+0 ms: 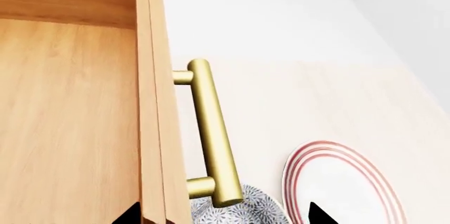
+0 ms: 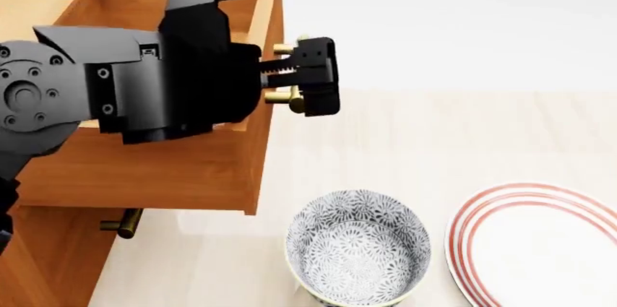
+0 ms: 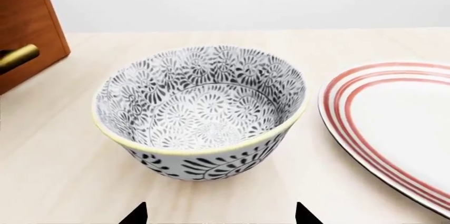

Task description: Open the top drawer of the cabinet.

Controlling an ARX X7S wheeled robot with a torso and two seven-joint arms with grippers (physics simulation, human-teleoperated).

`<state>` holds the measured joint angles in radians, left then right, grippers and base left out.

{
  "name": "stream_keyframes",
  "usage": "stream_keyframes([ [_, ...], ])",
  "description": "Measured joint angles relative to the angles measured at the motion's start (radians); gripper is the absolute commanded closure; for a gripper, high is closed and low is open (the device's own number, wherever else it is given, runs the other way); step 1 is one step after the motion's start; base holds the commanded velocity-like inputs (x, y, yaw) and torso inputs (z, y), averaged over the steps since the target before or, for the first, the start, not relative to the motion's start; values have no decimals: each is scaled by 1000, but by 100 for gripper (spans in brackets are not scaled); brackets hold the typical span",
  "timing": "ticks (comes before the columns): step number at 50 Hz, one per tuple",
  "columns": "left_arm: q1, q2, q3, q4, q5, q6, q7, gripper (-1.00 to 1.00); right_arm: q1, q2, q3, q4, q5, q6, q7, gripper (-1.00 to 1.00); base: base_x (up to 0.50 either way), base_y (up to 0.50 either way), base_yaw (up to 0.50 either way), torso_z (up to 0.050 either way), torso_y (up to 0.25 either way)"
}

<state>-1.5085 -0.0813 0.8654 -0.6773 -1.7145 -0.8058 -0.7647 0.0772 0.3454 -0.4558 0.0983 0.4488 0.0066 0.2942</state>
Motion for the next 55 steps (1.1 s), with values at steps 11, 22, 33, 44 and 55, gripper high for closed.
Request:
stream_keyframes([
  [11, 6, -16, 42, 98, -5, -6, -64, -100, -1, 2, -3, 0, 2, -1, 0, -100, 0, 0, -2, 0, 3],
  [22, 6, -37, 58, 167, -35, 13, -111, -100, 3, 2, -2, 5, 7, 0, 0, -100, 0, 0, -3, 0, 2],
  [33, -24, -79, 34, 574, -11, 79, -183, -100, 5, 2, -4, 8, 11, 2, 3, -100, 0, -1, -1, 1, 2],
  [44, -31, -108, 17, 914, -3, 117, -268, -100, 4, 2, -8, 6, 13, 5, 6, -100, 0, 0, 0, 0, 0],
  [55, 29, -142, 35, 1148, 75, 140, -331, -100, 4, 2, -12, 4, 16, 8, 8, -100, 0, 0, 0, 0, 0],
])
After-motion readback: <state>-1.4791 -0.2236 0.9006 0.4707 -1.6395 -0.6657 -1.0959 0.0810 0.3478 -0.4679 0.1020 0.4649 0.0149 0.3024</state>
